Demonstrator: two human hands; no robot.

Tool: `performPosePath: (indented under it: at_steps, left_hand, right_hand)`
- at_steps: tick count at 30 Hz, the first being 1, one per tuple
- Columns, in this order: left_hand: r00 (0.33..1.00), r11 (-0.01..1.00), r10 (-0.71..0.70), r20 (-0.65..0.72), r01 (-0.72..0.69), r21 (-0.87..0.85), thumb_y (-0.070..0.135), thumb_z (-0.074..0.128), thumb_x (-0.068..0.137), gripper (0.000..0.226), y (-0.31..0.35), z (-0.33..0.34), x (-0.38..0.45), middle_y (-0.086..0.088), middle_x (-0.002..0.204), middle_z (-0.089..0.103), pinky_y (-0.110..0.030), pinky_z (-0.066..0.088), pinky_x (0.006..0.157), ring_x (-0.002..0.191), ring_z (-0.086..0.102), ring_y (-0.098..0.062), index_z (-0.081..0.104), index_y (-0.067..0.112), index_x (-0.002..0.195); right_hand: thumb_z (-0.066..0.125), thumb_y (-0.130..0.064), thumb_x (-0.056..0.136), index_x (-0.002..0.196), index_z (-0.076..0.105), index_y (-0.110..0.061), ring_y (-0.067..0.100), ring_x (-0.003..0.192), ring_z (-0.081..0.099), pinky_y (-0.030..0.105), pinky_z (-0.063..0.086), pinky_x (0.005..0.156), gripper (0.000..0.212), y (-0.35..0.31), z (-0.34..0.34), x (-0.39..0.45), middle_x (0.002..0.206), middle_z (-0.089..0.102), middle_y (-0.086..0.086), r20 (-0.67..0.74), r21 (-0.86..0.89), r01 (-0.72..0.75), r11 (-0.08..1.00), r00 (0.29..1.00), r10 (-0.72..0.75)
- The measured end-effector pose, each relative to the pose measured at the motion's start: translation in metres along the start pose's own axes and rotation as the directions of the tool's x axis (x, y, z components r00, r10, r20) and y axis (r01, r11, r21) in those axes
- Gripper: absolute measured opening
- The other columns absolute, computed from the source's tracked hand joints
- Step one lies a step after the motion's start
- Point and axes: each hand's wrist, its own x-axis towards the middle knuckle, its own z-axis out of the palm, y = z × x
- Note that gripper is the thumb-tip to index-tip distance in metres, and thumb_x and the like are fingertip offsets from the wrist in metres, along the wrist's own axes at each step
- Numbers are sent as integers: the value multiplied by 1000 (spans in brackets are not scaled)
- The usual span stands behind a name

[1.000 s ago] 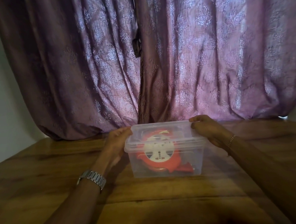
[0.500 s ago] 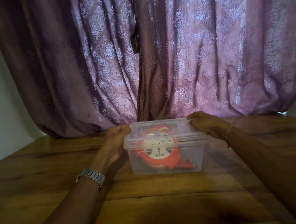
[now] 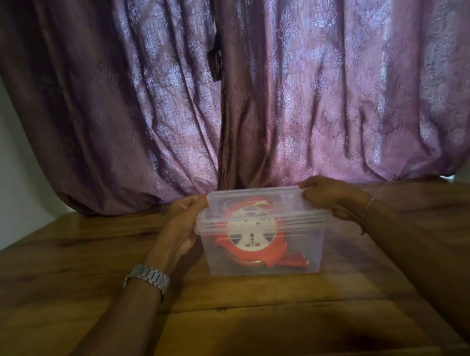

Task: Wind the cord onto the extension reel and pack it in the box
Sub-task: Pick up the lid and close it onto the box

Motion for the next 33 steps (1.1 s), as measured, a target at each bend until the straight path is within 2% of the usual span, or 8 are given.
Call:
performPosePath:
  at_steps: [3,6,10,13,18,25,28,33]
  left_hand:
    - [999,997,-46,7,46,-55,-2,66,89,9,3,3,-2,-15,70,76,-27,59,47,57,73,-21,74,-1,85]
    - [994,992,-109,1,108,-65,-7,60,91,14,7,4,-1,-18,72,75,-31,61,49,59,74,-24,73,-3,87]
    - [992,991,-123,3,123,-56,-10,54,92,16,9,7,-1,-24,78,73,-34,63,52,60,73,-25,70,-9,96]
    - [994,992,-106,10,107,-65,-12,54,89,18,8,9,-1,-25,83,70,-33,63,55,61,71,-26,67,-14,100]
    - [995,993,-96,-17,94,-78,-14,55,87,25,8,12,-3,-22,71,73,-35,62,52,57,72,-26,75,-3,75]
    - [994,989,-107,-31,103,-108,-15,52,87,22,8,14,-6,-23,81,74,-40,62,57,65,73,-29,70,-10,99]
    - [995,993,-93,-48,89,-83,-16,51,86,22,8,16,-8,-26,87,71,-37,62,57,69,71,-30,67,-14,102]
    - [996,997,-76,-46,75,-24,-15,54,87,19,6,16,-10,-15,67,74,-27,56,45,54,71,-21,70,-4,86]
  right_hand:
    - [44,-6,90,108,61,5,34,92,65,44,58,82,28,4,2,2,102,65,21,-48,125,-16,992,999,22]
    - [47,-5,85,95,61,6,32,82,65,37,55,66,20,4,2,2,94,65,22,-74,140,-22,990,997,33]
    - [54,-2,87,104,63,11,35,88,65,46,56,81,23,5,-1,4,107,66,27,-78,193,-21,981,996,37]
    - [56,1,86,103,63,13,33,83,66,45,56,79,22,7,-4,4,108,66,29,-64,280,-15,960,997,35]
    - [60,6,84,103,62,16,36,86,66,49,56,81,22,12,-7,2,104,66,30,-21,426,-40,904,998,54]
    - [65,8,80,102,67,9,30,78,70,38,58,63,22,20,-7,-2,97,70,22,-31,691,-48,721,995,96]
    - [64,9,82,107,65,9,27,76,70,33,58,56,25,22,-7,-3,95,70,20,-51,721,-26,692,995,90]
    - [58,10,86,115,61,10,33,90,64,40,57,77,29,24,-7,-3,112,64,26,-56,663,-14,749,996,68]
